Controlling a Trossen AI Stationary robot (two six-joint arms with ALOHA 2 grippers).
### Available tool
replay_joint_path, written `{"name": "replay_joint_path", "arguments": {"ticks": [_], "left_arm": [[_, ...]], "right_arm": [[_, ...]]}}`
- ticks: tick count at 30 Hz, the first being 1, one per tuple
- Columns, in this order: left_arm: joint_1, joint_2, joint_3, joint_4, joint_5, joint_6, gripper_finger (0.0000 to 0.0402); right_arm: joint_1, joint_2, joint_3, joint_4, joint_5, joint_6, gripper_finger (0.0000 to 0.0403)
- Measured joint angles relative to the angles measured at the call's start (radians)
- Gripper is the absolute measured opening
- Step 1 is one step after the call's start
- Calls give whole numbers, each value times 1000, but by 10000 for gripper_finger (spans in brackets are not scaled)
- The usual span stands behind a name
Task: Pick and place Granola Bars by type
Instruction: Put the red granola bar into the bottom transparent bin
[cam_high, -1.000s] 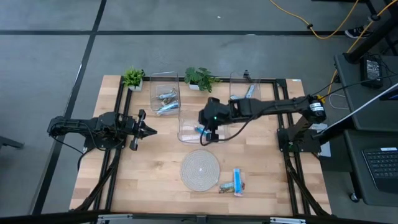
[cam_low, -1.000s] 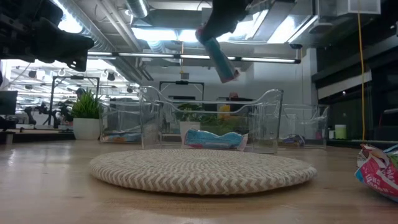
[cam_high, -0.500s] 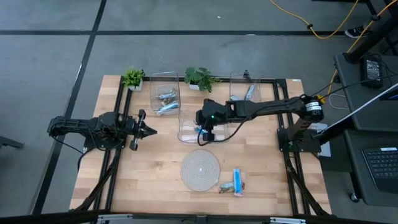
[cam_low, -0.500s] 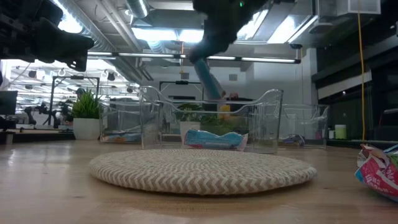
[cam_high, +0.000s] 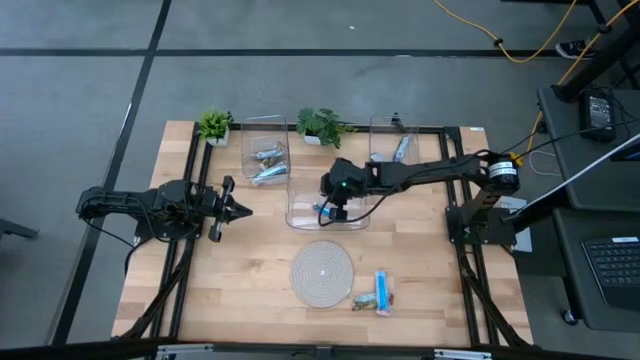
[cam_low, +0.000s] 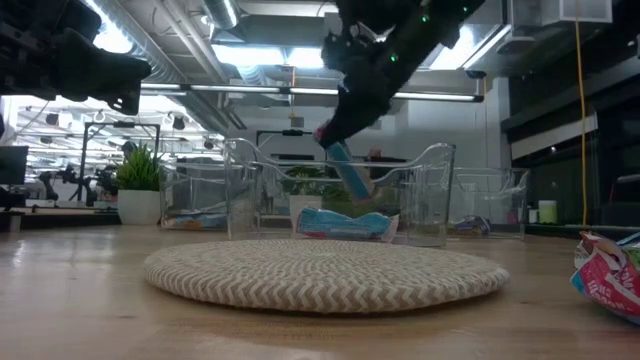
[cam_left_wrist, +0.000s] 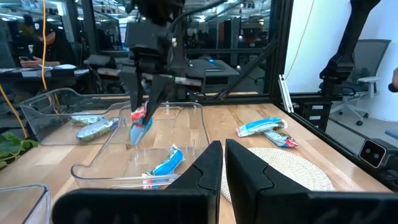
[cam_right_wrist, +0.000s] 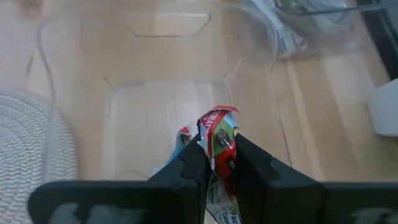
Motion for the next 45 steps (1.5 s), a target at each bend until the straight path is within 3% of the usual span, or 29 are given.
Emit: {"name": "replay_joint_path", "arguments": {"ticks": [24, 38, 45], "left_arm": [[0, 0, 0, 0, 0, 0, 12], [0, 0, 0, 0, 0, 0, 11], [0, 0, 0, 0, 0, 0, 15]], "right_arm": [[-5, 0, -18, 26, -54, -5, 66], [-8, 0, -17, 39, -51, -23, 192], [-2, 0, -17, 66, -51, -29, 209]]}}
